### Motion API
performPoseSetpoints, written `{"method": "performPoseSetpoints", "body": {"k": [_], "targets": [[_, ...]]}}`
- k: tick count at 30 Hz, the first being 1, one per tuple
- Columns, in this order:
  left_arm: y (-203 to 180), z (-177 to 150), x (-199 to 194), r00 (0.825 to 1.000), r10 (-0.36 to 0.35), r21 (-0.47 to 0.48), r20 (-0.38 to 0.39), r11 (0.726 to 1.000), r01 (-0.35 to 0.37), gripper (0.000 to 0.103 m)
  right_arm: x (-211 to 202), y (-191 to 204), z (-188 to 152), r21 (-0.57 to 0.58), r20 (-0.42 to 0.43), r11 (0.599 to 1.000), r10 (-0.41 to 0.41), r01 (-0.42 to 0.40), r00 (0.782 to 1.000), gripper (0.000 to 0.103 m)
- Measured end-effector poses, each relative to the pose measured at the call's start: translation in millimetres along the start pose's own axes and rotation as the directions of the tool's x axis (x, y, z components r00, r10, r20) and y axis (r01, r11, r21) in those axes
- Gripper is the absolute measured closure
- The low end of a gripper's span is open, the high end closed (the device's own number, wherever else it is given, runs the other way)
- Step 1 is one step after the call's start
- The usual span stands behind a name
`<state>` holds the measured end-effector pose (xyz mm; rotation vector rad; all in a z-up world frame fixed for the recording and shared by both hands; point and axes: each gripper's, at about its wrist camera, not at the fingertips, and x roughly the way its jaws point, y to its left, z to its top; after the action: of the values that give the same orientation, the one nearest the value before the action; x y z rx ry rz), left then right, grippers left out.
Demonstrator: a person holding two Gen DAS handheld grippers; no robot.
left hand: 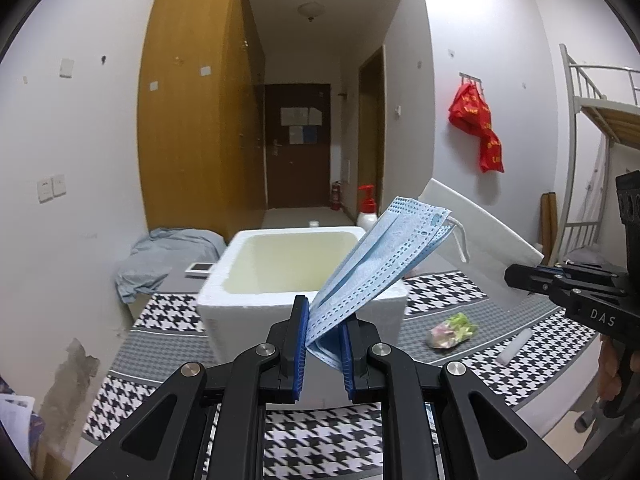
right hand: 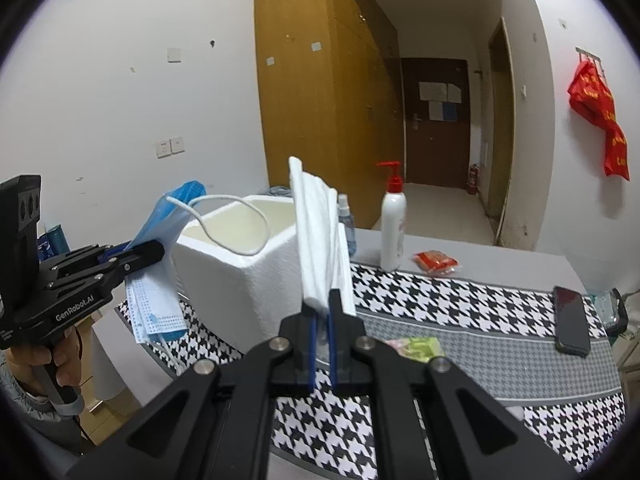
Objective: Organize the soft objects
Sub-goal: 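Carry the white tissue and blue mask over the white foam box with both tools, then lower the white tissue into the foam box and open the right tool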
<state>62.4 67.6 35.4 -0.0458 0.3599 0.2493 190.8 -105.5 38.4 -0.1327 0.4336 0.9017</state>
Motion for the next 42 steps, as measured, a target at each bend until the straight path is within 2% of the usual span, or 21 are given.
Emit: {"method": "performPoseSetpoints", "body": {"k": [10, 20, 25, 42], "targets": [[27, -6, -9, 0.996, 0.084, -0.041, 0.003, 0.996, -0.084, 0.087, 20, 17, 14, -0.035, 0.004, 0.998, 0.054, -0.054, 0.999, 0.096], [54, -14, -16, 0.987, 0.161, -0.085, -0.003, 0.983, -0.161, 0.087, 40, 39, 36, -0.079, 0.016, 0.992, 0.102, -0.1, 0.995, 0.096], [65, -18, -21, 0.98, 0.198, -0.113, -0.004, 0.974, -0.198, 0.087, 57, 48, 41, -0.086, -0.005, 0.988, 0.13, -0.13, 0.992, 0.096], [92, -27, -21, 0.963, 0.267, -0.163, -0.023, 0.95, -0.267, 0.087, 97, 64, 51, -0.082, -0.058, 0.986, 0.137, -0.142, 0.989, 0.096]]}}
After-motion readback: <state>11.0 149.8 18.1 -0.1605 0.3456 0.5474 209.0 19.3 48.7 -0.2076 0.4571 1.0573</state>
